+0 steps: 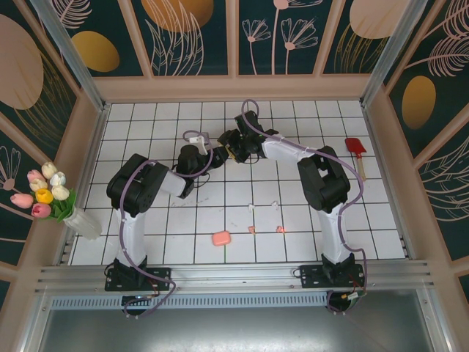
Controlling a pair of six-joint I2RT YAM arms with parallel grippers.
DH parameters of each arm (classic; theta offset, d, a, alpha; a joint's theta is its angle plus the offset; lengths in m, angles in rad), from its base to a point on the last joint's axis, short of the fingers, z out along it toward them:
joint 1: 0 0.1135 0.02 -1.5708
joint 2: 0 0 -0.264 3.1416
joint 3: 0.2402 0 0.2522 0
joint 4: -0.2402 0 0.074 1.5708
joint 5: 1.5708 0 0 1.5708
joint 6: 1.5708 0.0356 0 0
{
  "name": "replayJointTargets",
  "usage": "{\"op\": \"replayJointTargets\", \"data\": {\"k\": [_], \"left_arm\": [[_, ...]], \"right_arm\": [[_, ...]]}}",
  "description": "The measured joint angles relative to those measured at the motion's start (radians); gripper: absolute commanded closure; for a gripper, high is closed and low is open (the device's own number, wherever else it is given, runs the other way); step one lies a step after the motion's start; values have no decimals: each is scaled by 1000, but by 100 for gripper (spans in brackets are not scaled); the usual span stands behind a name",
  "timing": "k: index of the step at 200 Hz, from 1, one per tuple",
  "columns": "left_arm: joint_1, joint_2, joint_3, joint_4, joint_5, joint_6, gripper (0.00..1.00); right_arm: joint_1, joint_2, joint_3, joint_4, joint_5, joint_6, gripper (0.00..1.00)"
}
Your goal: Insert wireless bluetooth earbuds into charging case
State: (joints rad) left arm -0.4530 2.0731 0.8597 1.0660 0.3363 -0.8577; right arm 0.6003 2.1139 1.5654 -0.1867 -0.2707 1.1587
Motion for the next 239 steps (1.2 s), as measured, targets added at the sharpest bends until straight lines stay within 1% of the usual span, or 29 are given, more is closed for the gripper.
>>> {"op": "replayJointTargets", "data": {"k": [9, 27, 49, 54, 63, 82, 112, 138, 163, 180, 200, 219, 239], "left_arm": [[0, 2, 3, 0, 3, 0, 82], [-3, 3, 6, 0, 11, 0, 83], [-3, 4, 13, 0, 16, 0, 85], [-3, 4, 13, -1, 16, 0, 86], [-3, 4, 14, -1, 20, 0, 86], [-3, 4, 14, -2, 30, 0, 87], [-3, -2, 14, -40, 87, 26, 88], [-3, -24, 42, -132, 201, 80, 88], [-3, -64, 86, -227, 319, 143, 88], [-3, -84, 124, -291, 390, 185, 87], [-3, -104, 156, -359, 459, 227, 87], [-3, -114, 174, -415, 509, 257, 87], [-3, -119, 183, -459, 546, 276, 87]], "right_arm": [[0, -2, -6, 4, 5, 0, 36], [-1, -10, -13, 5, 8, 3, 27], [-4, -26, -24, 5, -2, 3, 18], [-6, -32, -27, 5, -2, 5, 15], [-13, -48, -38, 9, -5, 5, 13], [-43, -104, -79, 17, 0, 6, 12], [-139, -250, -188, 53, 7, -31, 13], [-237, -407, -373, 151, -14, -124, 14], [-307, -539, -577, 261, -66, -271, 14], [-325, -609, -682, 312, -121, -379, 14], [-324, -669, -761, 369, -196, -477, 14], [-324, -703, -815, 439, -274, -532, 16], [-319, -707, -850, 505, -334, -559, 17]]}}
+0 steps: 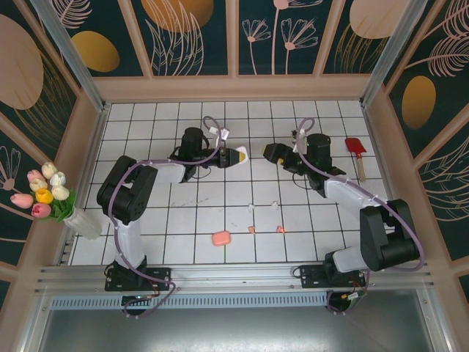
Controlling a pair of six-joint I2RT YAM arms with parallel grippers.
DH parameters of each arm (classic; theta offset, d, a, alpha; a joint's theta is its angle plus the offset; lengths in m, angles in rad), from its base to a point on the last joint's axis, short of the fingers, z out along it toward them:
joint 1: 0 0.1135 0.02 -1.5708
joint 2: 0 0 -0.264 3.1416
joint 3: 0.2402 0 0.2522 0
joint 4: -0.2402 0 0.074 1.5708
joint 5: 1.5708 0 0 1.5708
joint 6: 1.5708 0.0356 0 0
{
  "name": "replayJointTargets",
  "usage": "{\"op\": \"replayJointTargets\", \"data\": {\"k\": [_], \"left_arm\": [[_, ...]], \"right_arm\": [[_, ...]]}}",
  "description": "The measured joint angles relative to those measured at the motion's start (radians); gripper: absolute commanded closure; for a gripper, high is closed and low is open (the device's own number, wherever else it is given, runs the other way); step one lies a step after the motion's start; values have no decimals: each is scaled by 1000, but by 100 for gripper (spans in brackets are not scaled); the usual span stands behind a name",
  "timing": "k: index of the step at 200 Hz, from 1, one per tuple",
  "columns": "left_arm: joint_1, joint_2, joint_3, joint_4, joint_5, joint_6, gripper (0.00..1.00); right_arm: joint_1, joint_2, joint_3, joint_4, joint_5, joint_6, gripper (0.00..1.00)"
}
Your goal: Insert wireless bluetooth earbuds into charging case
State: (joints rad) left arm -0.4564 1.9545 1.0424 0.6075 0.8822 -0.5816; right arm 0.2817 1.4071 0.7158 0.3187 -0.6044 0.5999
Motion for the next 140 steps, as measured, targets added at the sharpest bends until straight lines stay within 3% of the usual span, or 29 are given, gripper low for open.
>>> {"op": "replayJointTargets", "data": {"k": [47, 93, 140], "left_arm": [[0, -5, 11, -44, 27, 7, 87], [0, -5, 18, -57, 11, 29, 87], [0, -16, 18, -116, -60, 95, 88]], "right_arm": [[40, 50, 6, 50, -15, 30, 18], [81, 138, 37, 57, 100, 348, 10], [186, 182, 160, 37, 203, 618, 8]]}}
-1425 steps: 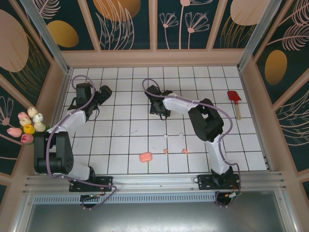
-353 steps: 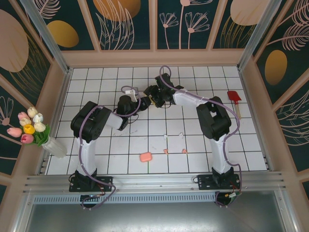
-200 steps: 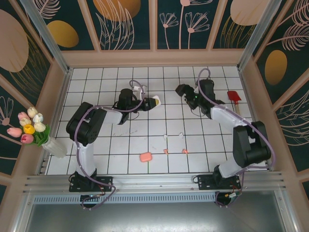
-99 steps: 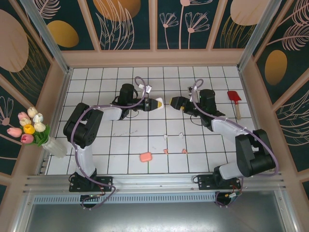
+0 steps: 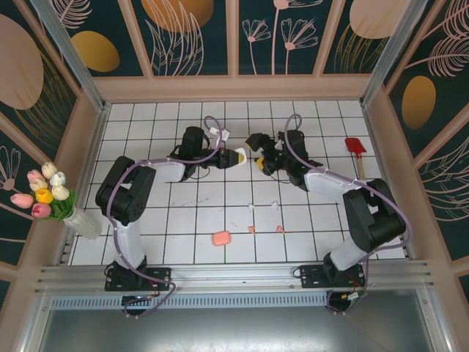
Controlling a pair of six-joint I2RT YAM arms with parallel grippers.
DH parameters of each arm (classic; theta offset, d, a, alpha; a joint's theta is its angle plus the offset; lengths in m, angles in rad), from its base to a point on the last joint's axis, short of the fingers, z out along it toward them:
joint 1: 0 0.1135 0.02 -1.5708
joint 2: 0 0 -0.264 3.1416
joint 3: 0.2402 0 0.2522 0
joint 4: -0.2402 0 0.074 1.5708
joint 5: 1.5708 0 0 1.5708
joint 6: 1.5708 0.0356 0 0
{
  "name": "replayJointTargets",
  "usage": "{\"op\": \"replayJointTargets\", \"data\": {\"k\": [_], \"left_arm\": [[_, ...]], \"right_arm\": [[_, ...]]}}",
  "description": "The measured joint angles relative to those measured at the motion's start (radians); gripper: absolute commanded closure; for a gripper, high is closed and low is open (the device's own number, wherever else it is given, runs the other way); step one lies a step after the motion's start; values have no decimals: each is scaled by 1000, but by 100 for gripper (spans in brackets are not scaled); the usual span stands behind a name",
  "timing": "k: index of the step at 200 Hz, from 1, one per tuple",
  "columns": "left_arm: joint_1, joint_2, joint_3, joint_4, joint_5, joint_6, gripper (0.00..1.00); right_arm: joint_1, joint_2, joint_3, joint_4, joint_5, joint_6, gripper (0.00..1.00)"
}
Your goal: Insert wireless bluetooth earbuds into charging case
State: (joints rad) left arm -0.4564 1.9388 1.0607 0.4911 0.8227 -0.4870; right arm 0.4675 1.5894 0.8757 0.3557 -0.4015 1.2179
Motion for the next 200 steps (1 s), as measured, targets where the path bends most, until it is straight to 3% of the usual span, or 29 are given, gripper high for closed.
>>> {"op": "replayJointTargets", "data": {"k": [95, 200], "left_arm": [[0, -72, 0, -32, -76, 62, 89], [0, -73, 0, -32, -80, 68, 89]], "right_arm": [[75, 84, 115, -138, 115, 149, 10], [104, 160, 206, -143, 125, 206, 17]]}}
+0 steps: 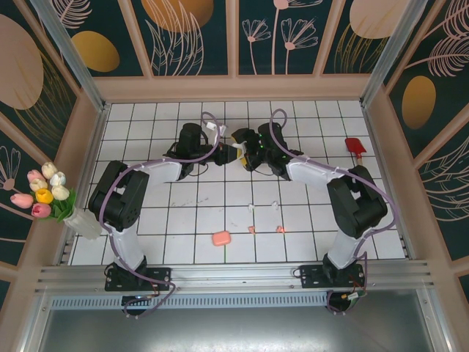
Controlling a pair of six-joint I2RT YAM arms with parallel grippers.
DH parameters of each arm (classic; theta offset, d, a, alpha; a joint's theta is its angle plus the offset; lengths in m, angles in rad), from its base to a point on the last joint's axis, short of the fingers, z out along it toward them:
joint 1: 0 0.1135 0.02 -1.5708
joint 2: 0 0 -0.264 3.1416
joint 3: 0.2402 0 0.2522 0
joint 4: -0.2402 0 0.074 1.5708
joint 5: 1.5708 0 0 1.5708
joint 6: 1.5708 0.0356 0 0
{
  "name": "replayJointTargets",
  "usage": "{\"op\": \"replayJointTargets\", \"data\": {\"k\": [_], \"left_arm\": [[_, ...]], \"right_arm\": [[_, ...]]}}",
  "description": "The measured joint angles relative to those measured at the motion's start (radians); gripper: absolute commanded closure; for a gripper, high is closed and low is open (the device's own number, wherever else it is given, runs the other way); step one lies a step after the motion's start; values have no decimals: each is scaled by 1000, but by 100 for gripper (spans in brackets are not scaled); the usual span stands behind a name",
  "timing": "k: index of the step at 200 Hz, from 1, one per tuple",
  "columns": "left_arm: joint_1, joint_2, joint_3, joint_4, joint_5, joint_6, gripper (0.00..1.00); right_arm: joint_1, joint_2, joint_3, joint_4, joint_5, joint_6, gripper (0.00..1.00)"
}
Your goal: Insert wireless bluetooth earbuds into charging case
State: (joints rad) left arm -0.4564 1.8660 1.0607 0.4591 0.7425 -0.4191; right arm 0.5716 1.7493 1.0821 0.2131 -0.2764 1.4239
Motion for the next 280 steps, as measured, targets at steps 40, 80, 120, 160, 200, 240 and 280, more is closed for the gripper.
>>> {"op": "replayJointTargets", "data": {"k": [40, 80, 120, 160, 200, 240, 280], "left_arm": [[0, 0, 0, 0, 0, 0, 89], [0, 0, 0, 4, -8, 0, 89], [0, 0, 0, 5, -11, 1, 84], [0, 0, 0, 5, -11, 6, 71], [0, -1, 0, 1, -18, 23, 60], [0, -3, 0, 0, -19, 27, 53], [0, -18, 0, 0, -21, 27, 59]], "right_arm": [[4, 8, 3, 0, 6, 16, 30], [5, 10, 6, 0, 15, 28, 48], [5, 10, 6, 5, 16, 26, 53], [4, 11, 6, 6, 18, 26, 54], [3, 11, 5, 10, 21, 26, 55], [-1, 10, -5, 19, 25, 26, 55], [-3, 10, -12, 23, 26, 26, 54]]}}
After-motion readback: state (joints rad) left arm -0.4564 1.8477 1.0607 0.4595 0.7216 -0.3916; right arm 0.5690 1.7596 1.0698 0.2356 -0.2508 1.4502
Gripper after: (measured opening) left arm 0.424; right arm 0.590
